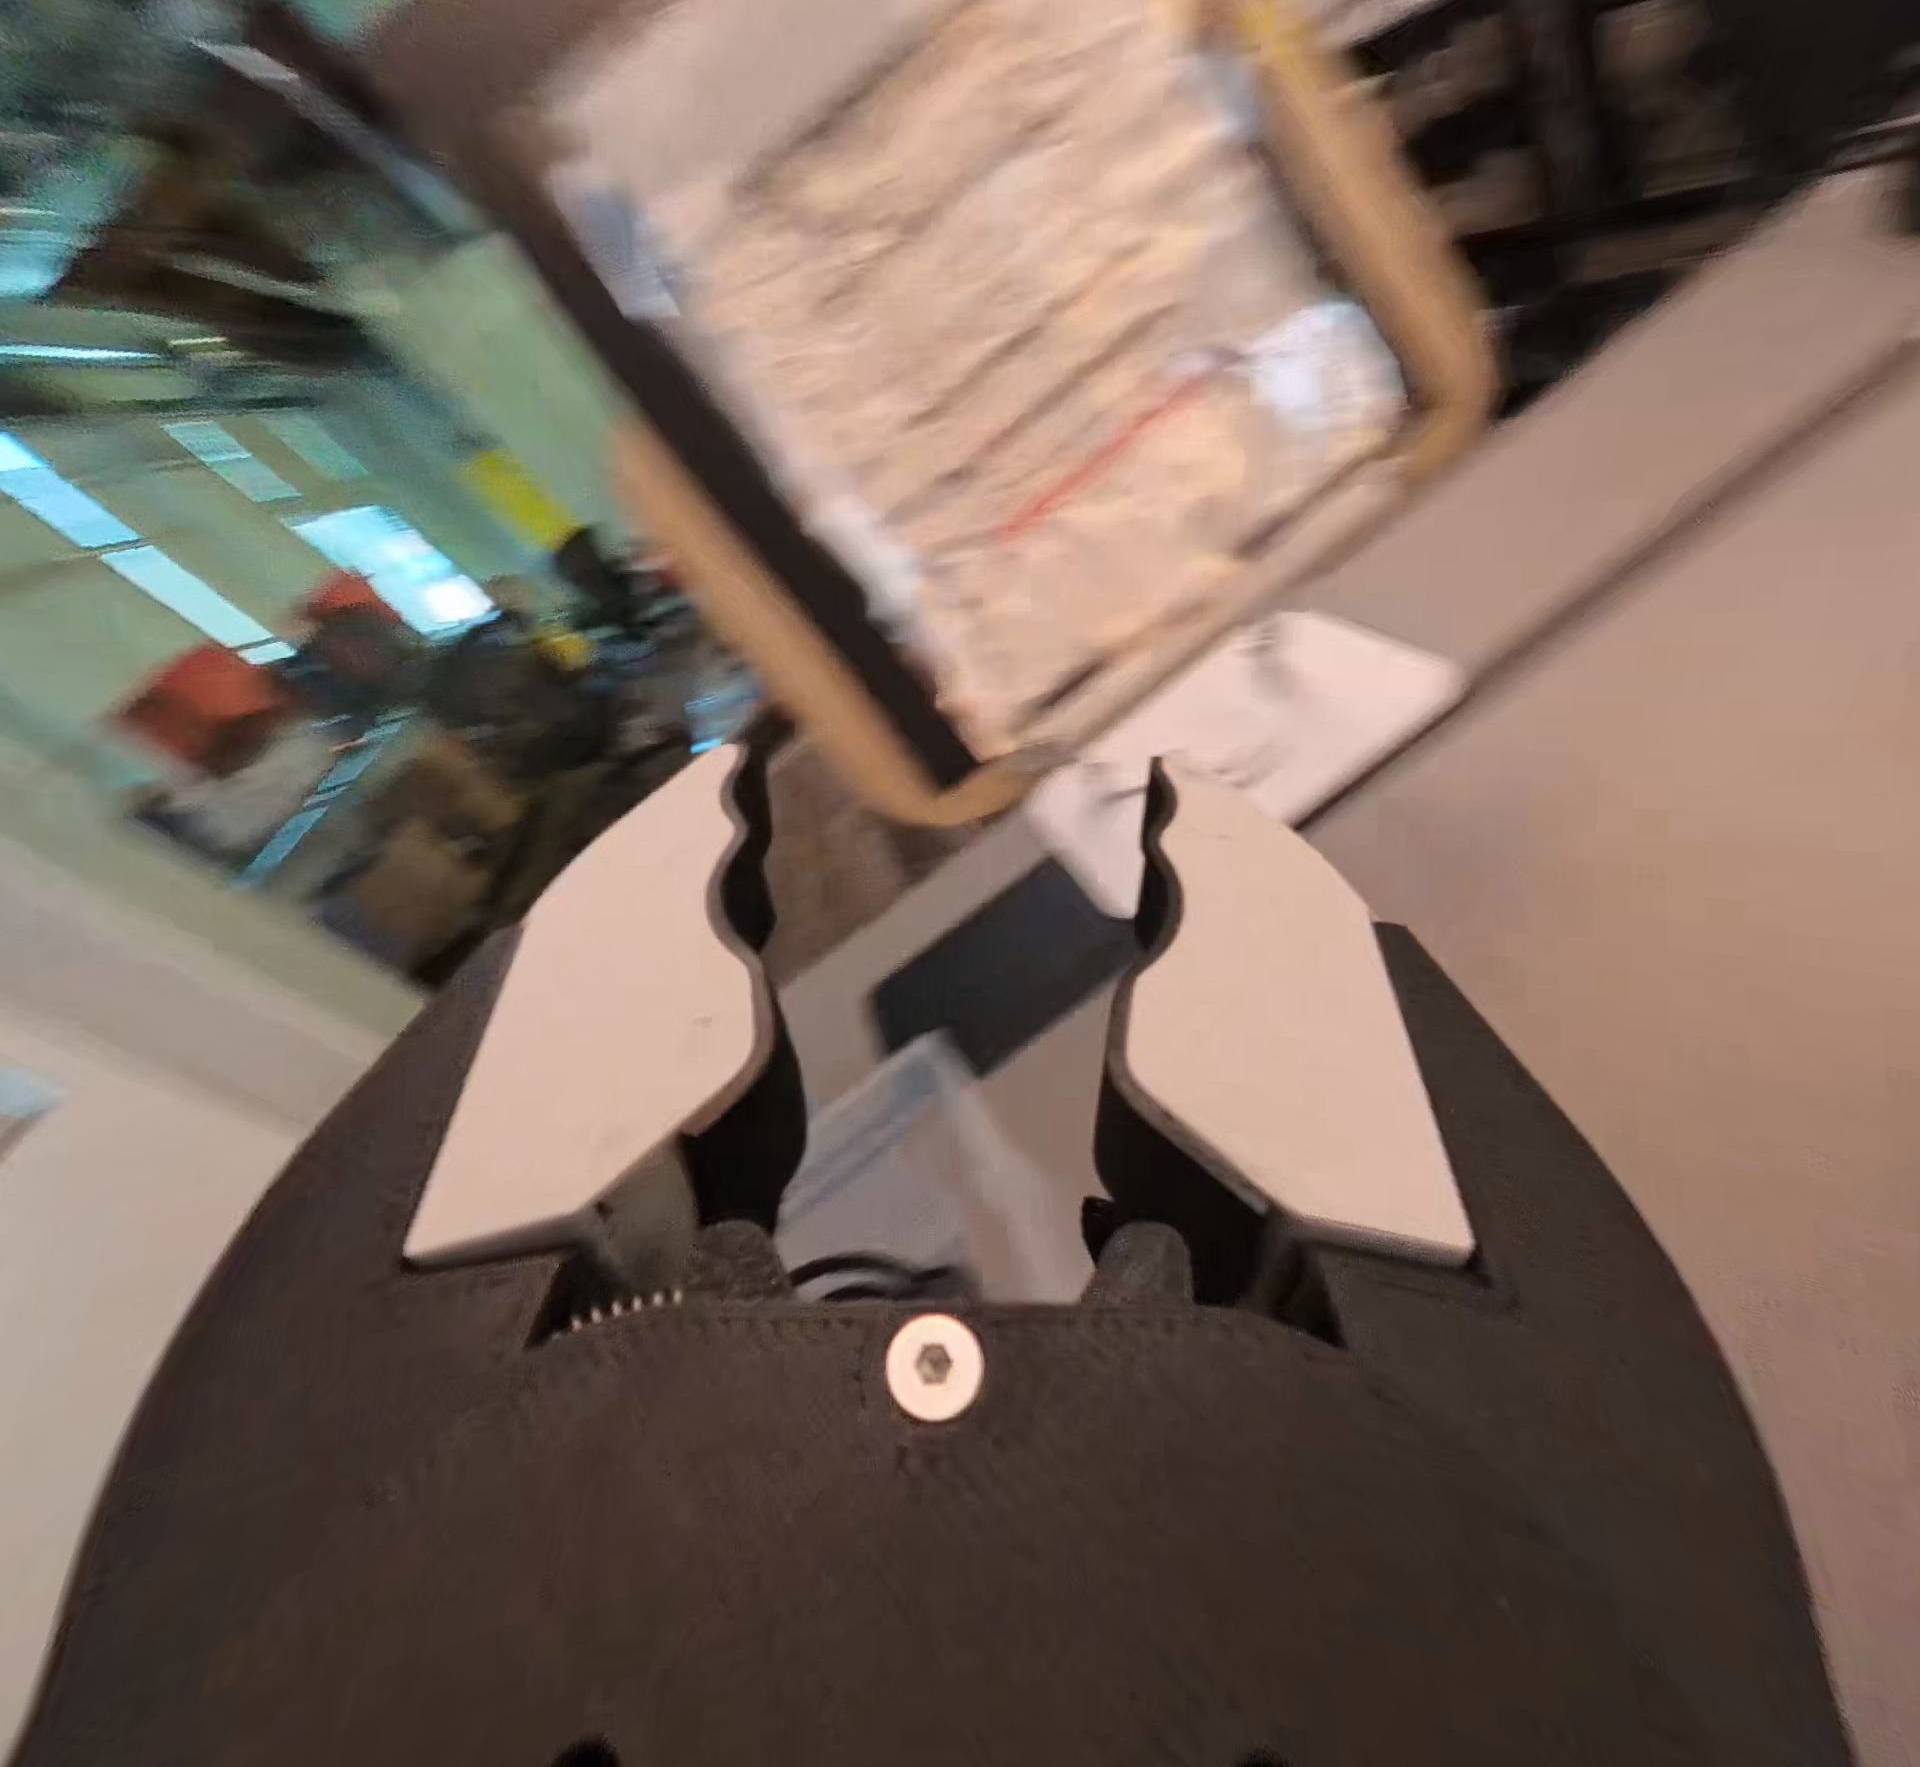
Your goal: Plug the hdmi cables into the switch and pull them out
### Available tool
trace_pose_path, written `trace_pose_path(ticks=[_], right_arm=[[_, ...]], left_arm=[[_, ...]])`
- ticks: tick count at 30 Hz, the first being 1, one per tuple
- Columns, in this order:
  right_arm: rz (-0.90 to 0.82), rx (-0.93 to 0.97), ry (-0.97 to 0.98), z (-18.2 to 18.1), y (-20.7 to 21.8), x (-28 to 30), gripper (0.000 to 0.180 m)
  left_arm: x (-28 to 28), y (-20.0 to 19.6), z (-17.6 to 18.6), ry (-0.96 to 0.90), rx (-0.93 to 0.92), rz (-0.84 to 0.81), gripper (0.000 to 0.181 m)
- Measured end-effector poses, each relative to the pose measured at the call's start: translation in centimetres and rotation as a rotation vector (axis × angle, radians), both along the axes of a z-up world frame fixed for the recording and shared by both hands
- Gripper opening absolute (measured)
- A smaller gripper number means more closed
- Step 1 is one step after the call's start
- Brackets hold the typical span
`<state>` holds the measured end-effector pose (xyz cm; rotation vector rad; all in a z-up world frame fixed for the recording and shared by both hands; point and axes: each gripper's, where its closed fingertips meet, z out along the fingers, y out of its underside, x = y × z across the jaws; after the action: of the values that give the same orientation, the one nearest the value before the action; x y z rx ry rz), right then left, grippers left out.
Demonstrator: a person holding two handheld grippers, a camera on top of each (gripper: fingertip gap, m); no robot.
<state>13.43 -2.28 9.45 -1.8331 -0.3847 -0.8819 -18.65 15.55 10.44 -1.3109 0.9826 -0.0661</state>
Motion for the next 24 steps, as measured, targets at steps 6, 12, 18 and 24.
trace_pose_path(ticks=[6, 12, 18, 24], right_arm=[[0.009, -0.032, -0.008, -0.8, 0.6, -0.5, 0.044], [0.003, -0.026, 0.007, -0.8, 0.4, 0.0, 0.045], [-0.011, -0.031, 0.017, -1.0, 0.2, 0.7, 0.045], [-0.008, -0.045, 0.011, -1.4, 0.5, 0.6, 0.045]], left_arm=[[-12.6, 12.0, -6.4, 0.166, -0.115, 0.509, 0.088], [-14.7, 15.5, -10.5, 0.222, -0.186, 0.572, 0.083], [-15.2, 17.3, -13.2, 0.34, -0.203, 0.64, 0.082], [-17.1, 18.5, -14.5, 0.381, -0.209, 0.717, 0.062]])
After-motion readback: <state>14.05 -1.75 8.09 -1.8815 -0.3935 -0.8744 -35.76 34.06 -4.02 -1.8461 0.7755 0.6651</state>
